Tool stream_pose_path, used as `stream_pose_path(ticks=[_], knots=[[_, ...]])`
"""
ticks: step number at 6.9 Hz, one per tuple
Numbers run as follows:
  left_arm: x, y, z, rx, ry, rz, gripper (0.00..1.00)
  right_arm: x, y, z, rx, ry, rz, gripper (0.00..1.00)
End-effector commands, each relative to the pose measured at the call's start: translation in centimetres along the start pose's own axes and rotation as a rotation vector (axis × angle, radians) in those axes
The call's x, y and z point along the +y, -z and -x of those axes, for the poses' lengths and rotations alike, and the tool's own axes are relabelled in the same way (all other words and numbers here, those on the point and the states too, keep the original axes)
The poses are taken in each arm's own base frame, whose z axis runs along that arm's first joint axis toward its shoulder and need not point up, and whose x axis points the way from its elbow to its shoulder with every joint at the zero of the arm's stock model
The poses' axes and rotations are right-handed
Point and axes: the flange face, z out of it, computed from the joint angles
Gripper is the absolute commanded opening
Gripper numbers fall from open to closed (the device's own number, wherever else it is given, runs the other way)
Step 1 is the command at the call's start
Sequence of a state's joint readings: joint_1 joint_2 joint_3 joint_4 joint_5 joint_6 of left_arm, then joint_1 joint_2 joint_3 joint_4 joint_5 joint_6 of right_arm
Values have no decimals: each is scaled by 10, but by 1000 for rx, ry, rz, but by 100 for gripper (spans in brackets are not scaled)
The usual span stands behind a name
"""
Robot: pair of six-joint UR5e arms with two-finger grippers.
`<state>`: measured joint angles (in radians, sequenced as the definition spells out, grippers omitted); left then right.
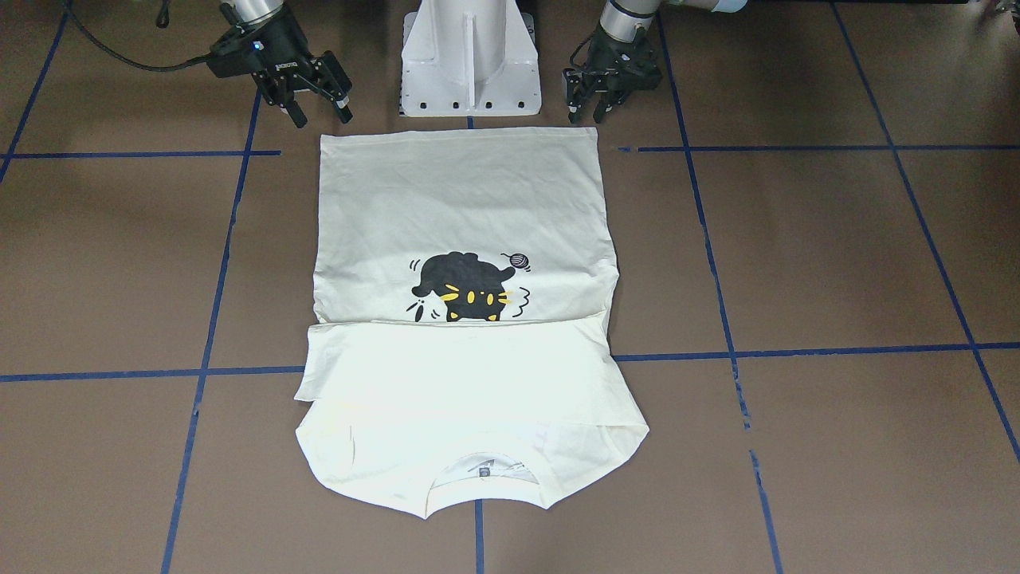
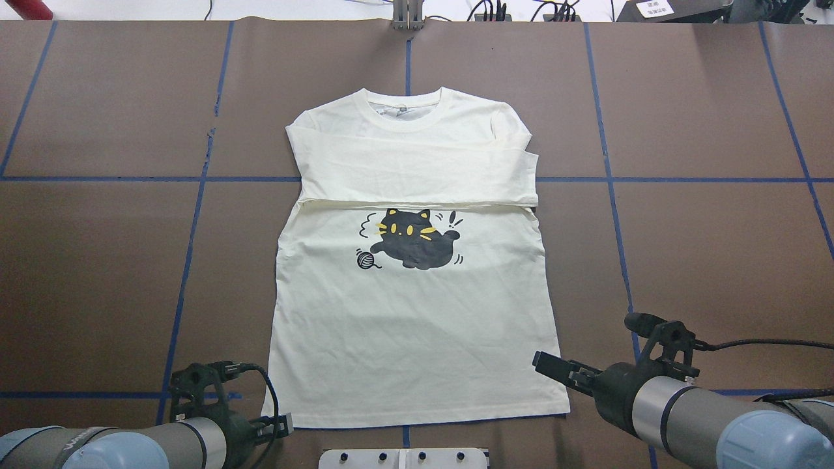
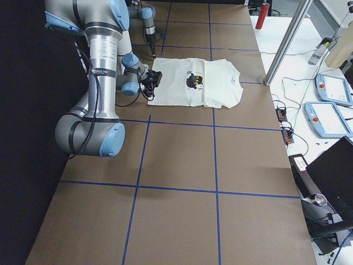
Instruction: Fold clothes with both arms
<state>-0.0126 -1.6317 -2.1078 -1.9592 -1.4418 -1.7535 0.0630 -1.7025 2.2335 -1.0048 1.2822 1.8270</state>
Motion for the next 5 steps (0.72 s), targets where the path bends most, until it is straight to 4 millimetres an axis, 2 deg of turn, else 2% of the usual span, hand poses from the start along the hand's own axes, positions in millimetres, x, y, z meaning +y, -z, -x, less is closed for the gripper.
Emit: stream_pose_path(ticks=[1,5], knots=[[0,0,-1,6,-2,2,55,0,0,1,-2,0,-4,99],[-1,1,-2,22,-8,5,55,0,0,1,-4,-1,-4,99]])
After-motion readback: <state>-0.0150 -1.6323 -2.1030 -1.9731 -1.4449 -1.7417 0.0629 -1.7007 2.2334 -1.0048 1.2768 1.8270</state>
